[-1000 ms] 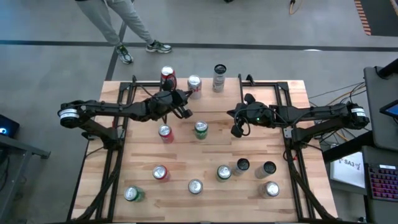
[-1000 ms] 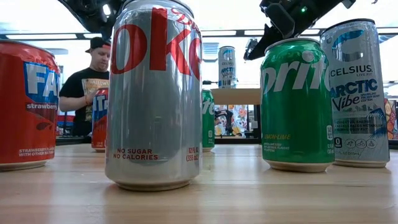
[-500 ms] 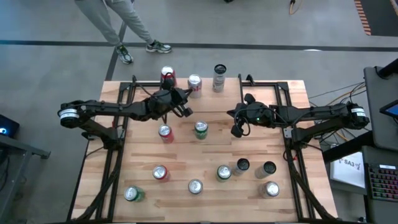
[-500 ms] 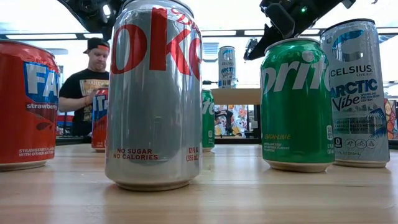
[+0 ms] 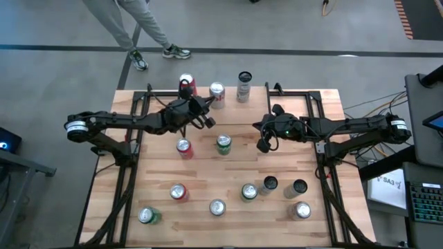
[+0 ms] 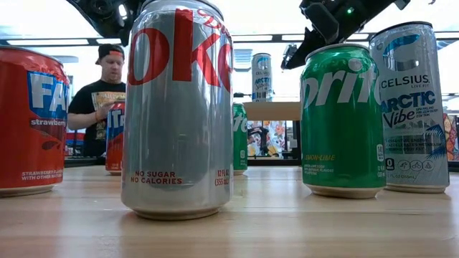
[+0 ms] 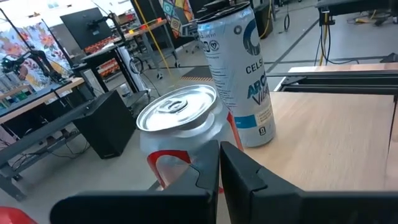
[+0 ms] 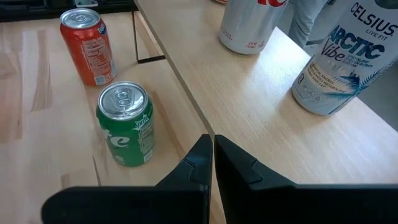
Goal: Place canned beverage on shelf
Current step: Put the silver soda can on the shelf
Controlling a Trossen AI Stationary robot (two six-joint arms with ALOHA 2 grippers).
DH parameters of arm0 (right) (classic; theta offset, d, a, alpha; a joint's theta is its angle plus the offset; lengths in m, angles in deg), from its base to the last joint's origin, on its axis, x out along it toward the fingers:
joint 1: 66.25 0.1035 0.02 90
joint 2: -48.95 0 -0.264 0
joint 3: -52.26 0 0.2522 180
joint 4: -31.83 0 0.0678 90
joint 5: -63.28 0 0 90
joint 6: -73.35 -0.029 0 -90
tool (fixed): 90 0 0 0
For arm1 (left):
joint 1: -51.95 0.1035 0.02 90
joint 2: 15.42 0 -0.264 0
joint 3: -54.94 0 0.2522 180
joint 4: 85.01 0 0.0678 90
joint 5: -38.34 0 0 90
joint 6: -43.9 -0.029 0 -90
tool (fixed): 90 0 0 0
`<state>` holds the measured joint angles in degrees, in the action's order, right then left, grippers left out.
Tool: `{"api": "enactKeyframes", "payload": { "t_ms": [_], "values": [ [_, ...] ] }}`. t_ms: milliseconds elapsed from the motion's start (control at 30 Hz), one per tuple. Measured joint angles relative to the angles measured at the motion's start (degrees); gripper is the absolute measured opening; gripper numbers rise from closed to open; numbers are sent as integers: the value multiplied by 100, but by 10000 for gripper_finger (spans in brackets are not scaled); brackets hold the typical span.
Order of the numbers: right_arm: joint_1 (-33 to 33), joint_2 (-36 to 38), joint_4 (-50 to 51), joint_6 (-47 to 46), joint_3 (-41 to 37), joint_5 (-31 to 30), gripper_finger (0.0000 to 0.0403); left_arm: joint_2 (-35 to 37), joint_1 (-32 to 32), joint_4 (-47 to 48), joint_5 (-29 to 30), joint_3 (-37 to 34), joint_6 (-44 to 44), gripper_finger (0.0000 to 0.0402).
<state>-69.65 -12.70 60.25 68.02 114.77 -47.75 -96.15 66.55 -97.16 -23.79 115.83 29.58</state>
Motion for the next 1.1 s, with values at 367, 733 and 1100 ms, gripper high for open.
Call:
{"api": "enactKeyframes", "payload": {
  "t_ms": [367,733,1100],
  "values": [
    [0,0,2,43,0,2,9,-64,-271,218,-9,0,-318,0],
    [0,0,2,98,-1,4,9,-461,-187,-152,15,-2,-404,0],
    [0,-4,2,133,0,2,9,-461,62,-258,17,-2,-342,0]
  ]
}}
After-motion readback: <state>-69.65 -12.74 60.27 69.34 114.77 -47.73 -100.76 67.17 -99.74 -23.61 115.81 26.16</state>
